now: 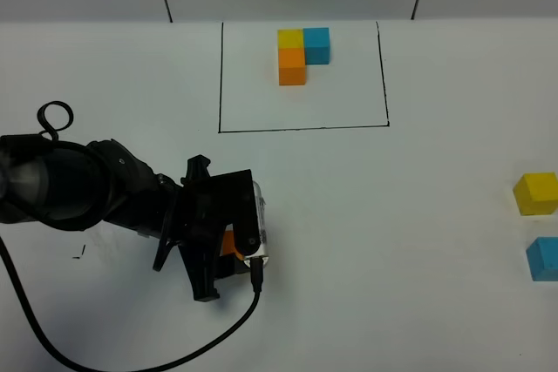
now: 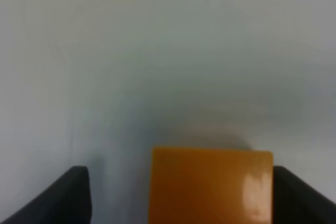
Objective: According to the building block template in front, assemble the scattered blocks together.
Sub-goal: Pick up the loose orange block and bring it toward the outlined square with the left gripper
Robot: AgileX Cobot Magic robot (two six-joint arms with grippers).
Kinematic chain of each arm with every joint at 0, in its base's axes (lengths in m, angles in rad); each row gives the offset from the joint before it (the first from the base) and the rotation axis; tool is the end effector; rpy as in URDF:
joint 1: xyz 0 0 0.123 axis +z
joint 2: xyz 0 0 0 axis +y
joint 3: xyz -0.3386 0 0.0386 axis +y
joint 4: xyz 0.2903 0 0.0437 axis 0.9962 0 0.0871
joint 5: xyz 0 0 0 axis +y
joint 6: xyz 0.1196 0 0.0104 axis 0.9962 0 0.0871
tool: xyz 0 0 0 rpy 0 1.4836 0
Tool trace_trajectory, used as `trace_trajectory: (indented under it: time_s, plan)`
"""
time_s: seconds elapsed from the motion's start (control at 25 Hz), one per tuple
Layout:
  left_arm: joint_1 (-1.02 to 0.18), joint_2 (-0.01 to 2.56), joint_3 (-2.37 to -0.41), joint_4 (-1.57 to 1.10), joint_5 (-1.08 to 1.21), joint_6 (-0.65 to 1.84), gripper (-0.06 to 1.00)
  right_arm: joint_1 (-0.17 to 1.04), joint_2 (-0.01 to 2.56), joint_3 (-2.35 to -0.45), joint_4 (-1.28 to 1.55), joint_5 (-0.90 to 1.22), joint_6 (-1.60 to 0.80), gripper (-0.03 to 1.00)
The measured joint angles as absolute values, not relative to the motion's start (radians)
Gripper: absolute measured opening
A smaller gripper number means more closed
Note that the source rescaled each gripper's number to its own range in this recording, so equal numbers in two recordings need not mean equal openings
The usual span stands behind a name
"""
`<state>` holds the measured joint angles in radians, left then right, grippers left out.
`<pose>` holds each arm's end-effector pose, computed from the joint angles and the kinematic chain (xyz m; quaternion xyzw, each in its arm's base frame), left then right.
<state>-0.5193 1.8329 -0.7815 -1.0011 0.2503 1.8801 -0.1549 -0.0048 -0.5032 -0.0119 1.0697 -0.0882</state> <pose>0.3002 -0.2005 0.1050 0.6464 0.7199 -0.0572 0.2463 0.0002 -0.0013 0.2845 0.0287 0.8530 -0.0691 0.5165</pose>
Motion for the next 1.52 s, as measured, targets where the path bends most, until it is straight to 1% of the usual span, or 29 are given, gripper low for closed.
trace_trajectory:
  time_s: [0.4, 0.48, 0.52, 0.56, 0.64, 0.76, 0.8, 0.84, 0.88, 0.92, 1.0, 1.12, 1.36, 1.44, 1.52]
  plan:
    - [-0.565, 1.743, -0.781, -0.998, 0.239, 1.850, 1.00, -0.155, -0.005, -0.503, -0.012, 1.070, -0.088, 0.01]
    - [-0.567, 1.723, -0.781, -0.995, 0.237, 1.847, 0.98, -0.155, -0.005, -0.503, -0.012, 1.070, -0.088, 0.01]
    - [-0.567, 1.715, -0.781, -0.992, 0.237, 1.847, 0.95, -0.155, -0.005, -0.503, -0.012, 1.070, -0.088, 0.01]
    - [-0.567, 1.709, -0.781, -0.991, 0.237, 1.847, 0.91, -0.155, -0.005, -0.503, -0.012, 1.070, -0.088, 0.01]
    - [-0.567, 1.701, -0.781, -0.989, 0.237, 1.846, 0.77, -0.155, -0.005, -0.503, -0.012, 1.070, -0.088, 0.01]
    - [-0.567, 1.700, -0.781, -0.988, 0.237, 1.822, 0.43, -0.155, -0.005, -0.503, -0.012, 1.070, -0.088, 0.01]
    - [-0.567, 1.700, -0.781, -0.987, 0.237, 1.799, 0.29, -0.155, -0.005, -0.503, -0.012, 1.070, -0.088, 0.01]
    - [-0.567, 1.700, -0.781, -0.986, 0.237, 1.775, 0.17, -0.155, -0.005, -0.503, -0.012, 1.070, -0.088, 0.01]
    - [-0.567, 1.700, -0.781, -0.985, 0.236, 1.736, 0.09, -0.155, -0.005, -0.503, -0.012, 1.070, -0.088, 0.01]
    - [-0.567, 1.700, -0.781, -0.985, 0.231, 1.686, 0.06, -0.155, -0.005, -0.503, -0.012, 1.070, -0.088, 0.01]
    - [-0.567, 1.700, -0.781, -0.985, 0.218, 1.569, 0.02, -0.155, -0.005, -0.503, -0.012, 1.070, -0.088, 0.01]
    - [-0.567, 1.700, -0.781, -0.985, 0.199, 1.331, 0.00, -0.155, -0.005, -0.503, -0.012, 1.070, -0.088, 0.01]
    - [-0.567, 1.700, -0.781, -0.930, 0.157, 0.673, 0.00, -0.155, -0.005, -0.503, -0.012, 1.070, -0.088, 0.01]
    - [-0.567, 1.700, -0.781, -0.871, 0.140, 0.471, 0.00, -0.155, -0.005, -0.503, -0.012, 1.070, -0.088, 0.01]
    - [-0.567, 1.700, -0.781, -0.792, 0.113, 0.321, 0.00, -0.155, -0.005, -0.503, -0.012, 1.070, -0.088, 0.01]
